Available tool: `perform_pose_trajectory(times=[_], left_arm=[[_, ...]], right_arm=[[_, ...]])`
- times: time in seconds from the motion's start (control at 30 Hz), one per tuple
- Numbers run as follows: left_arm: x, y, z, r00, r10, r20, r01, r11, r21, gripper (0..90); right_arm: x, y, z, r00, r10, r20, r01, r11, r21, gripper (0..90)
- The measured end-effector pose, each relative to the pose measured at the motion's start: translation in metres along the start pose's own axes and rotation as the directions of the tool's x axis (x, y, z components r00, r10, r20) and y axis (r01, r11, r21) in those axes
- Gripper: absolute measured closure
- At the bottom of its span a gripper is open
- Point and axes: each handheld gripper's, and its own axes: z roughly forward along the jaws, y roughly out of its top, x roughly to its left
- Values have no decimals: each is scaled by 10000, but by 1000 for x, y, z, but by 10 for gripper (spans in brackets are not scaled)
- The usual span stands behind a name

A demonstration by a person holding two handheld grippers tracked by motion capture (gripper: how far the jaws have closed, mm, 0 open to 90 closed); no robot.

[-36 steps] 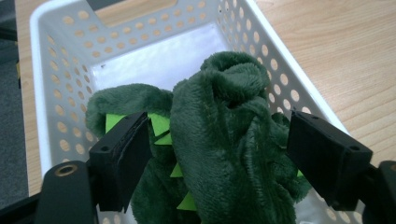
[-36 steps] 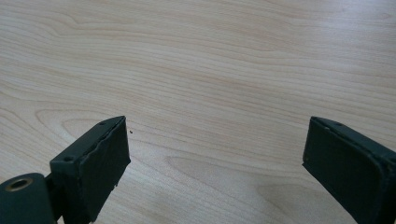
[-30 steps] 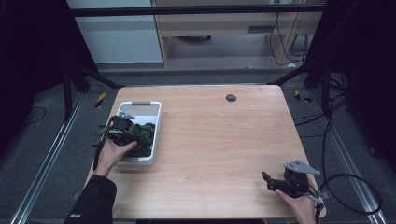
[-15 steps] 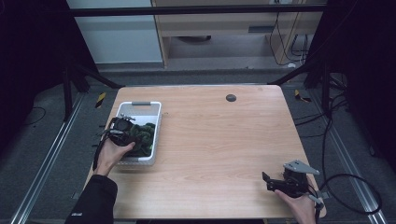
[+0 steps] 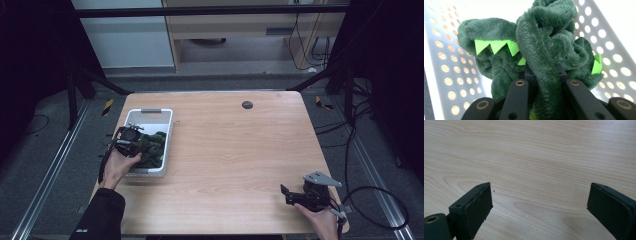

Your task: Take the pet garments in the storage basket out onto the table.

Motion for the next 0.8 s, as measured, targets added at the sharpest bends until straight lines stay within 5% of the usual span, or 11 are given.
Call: perform_pose_trajectory(times=[0.37,0.8], left_arm=[[-1,1,-21,9998,-25,186,33,9992,-401,815],[4,1,-65,9995,-88,306,126,9920,-1258,819]], right_arm=[[0,0,0,10000,3,28,-3,10000,-6,60],[1,1,-1,10000,71,-39,-71,10000,0,59]])
